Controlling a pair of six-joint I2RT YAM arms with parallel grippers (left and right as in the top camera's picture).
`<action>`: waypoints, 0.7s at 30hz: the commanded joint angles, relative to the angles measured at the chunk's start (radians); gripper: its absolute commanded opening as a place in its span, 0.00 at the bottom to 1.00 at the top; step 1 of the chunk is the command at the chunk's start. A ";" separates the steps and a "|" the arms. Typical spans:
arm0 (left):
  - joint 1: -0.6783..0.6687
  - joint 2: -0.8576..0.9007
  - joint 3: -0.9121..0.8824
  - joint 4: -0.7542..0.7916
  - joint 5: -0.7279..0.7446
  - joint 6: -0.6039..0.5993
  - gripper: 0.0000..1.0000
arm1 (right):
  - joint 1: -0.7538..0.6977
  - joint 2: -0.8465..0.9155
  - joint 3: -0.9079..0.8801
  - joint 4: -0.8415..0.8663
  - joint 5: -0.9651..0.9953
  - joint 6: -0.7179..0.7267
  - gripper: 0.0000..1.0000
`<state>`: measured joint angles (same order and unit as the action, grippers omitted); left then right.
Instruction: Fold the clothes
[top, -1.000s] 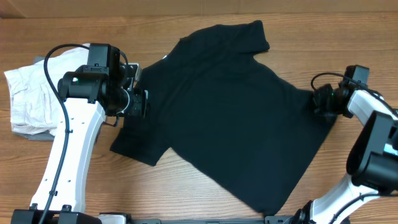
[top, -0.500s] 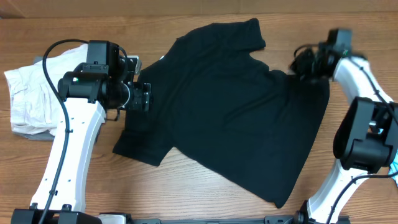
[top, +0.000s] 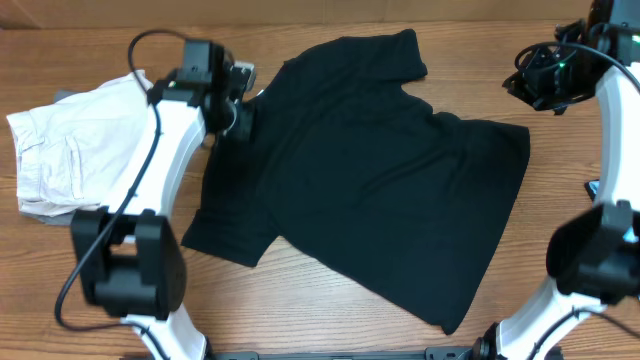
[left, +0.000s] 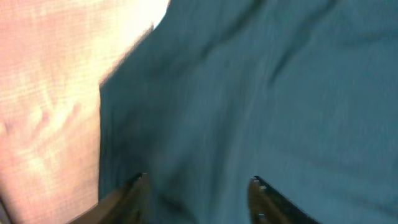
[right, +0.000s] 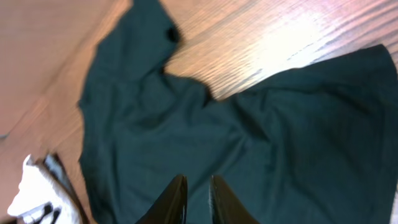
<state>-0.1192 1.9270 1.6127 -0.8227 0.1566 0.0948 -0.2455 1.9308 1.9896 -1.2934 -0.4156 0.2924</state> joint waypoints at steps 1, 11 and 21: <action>-0.015 0.107 0.155 -0.008 -0.031 0.058 0.59 | 0.026 -0.149 0.042 -0.025 -0.016 -0.032 0.19; -0.013 0.407 0.301 0.042 -0.053 0.072 0.61 | 0.111 -0.330 0.042 -0.106 -0.016 -0.035 0.22; -0.005 0.499 0.300 0.034 -0.244 0.085 0.34 | 0.126 -0.351 0.041 -0.151 -0.015 -0.036 0.22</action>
<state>-0.1310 2.3772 1.9057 -0.7658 0.0132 0.1646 -0.1238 1.5925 2.0159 -1.4425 -0.4301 0.2646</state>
